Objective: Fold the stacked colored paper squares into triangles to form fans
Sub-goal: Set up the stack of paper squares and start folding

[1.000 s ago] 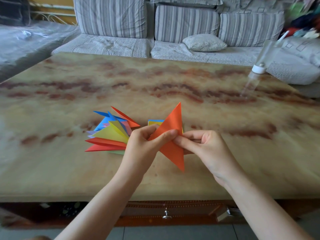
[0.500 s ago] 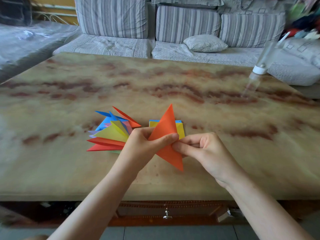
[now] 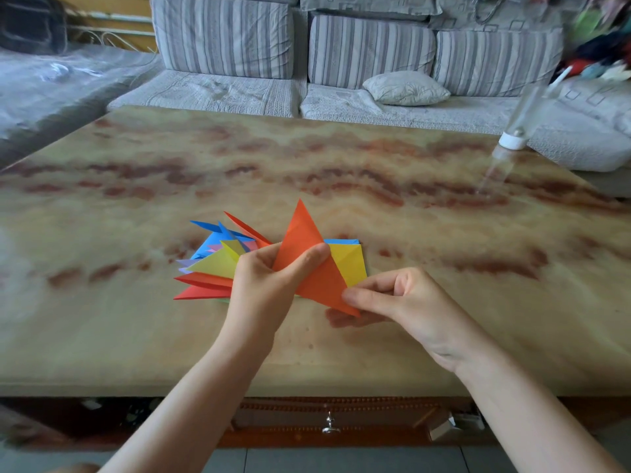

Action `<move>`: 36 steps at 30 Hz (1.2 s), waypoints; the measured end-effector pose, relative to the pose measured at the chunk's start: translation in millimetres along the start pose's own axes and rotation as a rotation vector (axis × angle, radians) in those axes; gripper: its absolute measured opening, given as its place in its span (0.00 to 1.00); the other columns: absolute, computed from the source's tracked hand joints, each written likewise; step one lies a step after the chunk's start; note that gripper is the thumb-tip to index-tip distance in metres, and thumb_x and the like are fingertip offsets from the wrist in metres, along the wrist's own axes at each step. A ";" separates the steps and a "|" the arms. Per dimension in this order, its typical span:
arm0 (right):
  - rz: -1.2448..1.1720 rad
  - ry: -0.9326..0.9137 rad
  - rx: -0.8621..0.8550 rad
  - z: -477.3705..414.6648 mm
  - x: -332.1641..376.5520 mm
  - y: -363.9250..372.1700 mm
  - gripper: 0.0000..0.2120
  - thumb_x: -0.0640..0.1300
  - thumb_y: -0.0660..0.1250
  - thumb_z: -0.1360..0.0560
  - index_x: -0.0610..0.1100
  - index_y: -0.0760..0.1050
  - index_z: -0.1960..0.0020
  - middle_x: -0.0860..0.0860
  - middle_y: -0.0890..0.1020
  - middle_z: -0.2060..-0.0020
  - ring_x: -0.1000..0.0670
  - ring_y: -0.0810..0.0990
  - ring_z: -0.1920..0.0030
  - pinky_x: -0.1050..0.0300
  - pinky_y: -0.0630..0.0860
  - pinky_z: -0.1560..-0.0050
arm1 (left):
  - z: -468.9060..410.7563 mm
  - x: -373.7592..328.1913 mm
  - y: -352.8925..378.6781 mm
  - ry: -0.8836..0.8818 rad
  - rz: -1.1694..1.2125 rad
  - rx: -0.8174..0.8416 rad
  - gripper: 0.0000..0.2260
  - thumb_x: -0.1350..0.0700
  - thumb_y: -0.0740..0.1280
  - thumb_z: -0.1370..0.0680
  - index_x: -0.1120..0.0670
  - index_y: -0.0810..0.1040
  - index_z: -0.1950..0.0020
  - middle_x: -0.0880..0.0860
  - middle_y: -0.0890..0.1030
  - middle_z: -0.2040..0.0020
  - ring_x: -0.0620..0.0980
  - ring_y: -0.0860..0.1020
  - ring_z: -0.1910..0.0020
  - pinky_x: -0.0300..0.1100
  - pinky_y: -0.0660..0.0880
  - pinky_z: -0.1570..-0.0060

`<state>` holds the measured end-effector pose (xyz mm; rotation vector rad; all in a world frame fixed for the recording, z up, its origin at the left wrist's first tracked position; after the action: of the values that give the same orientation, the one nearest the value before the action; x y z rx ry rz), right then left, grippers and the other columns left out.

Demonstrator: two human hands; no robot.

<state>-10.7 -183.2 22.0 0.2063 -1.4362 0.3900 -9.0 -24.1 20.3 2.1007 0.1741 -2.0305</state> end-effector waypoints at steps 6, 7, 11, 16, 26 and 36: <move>0.024 -0.010 0.025 1.3 3.1 -2.0 0.09 0.38 0.67 0.26 0.34 0.82 0.52 0.42 0.86 0.60 0.45 0.86 0.57 0.57 0.79 0.51 | -2.6 -1.5 -1.1 0.000 -0.015 -0.014 0.08 0.55 0.73 0.29 0.55 0.81 0.67 0.47 0.81 0.71 0.42 0.75 0.70 0.30 0.69 0.72; 0.032 -0.007 0.032 1.2 3.6 -1.8 0.09 0.38 0.67 0.26 0.34 0.82 0.52 0.42 0.86 0.60 0.45 0.86 0.56 0.56 0.79 0.51 | -2.5 -1.2 -1.3 0.002 -0.017 -0.016 0.08 0.55 0.73 0.29 0.55 0.81 0.67 0.47 0.81 0.71 0.42 0.75 0.71 0.30 0.69 0.72; 0.066 0.004 0.057 1.9 5.3 -2.6 0.09 0.38 0.66 0.25 0.33 0.81 0.51 0.43 0.86 0.59 0.46 0.86 0.56 0.53 0.80 0.51 | -4.1 -3.1 -2.1 0.021 -0.017 -0.022 0.08 0.55 0.73 0.29 0.55 0.80 0.67 0.46 0.81 0.72 0.40 0.74 0.72 0.30 0.68 0.73; 0.093 0.017 0.082 4.9 5.4 -5.8 0.09 0.37 0.66 0.25 0.32 0.81 0.52 0.42 0.86 0.59 0.45 0.86 0.56 0.50 0.79 0.50 | -4.9 -5.2 -4.9 0.016 -0.016 -0.059 0.08 0.55 0.74 0.29 0.55 0.81 0.66 0.47 0.81 0.71 0.42 0.76 0.70 0.33 0.70 0.71; 0.040 -0.060 -0.086 0.5 6.6 -17.8 0.08 0.36 0.64 0.24 0.38 0.83 0.54 0.43 0.86 0.58 0.45 0.85 0.56 0.50 0.80 0.51 | -8.6 -8.1 -7.0 0.011 -0.013 -0.069 0.07 0.53 0.74 0.30 0.56 0.81 0.64 0.47 0.81 0.70 0.43 0.76 0.68 0.32 0.70 0.70; -0.127 -0.124 -0.203 -8.1 5.8 -2.3 0.08 0.42 0.72 0.34 0.39 0.83 0.58 0.45 0.85 0.64 0.52 0.84 0.65 0.64 0.77 0.63 | 7.1 -4.3 11.7 0.059 -0.021 0.018 0.08 0.56 0.74 0.30 0.50 0.82 0.69 0.46 0.82 0.70 0.41 0.77 0.69 0.33 0.73 0.67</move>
<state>-2.0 -181.5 26.9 0.1583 -1.5644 0.1280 -13.4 -36.9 25.2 2.1804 0.1894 -1.9896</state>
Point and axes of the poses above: each hand's wrist, its own z-axis away from the middle knuckle, its own y-axis out of the palm, x = y × z, the point moved 4 cm from there along -z, towards the middle knuckle
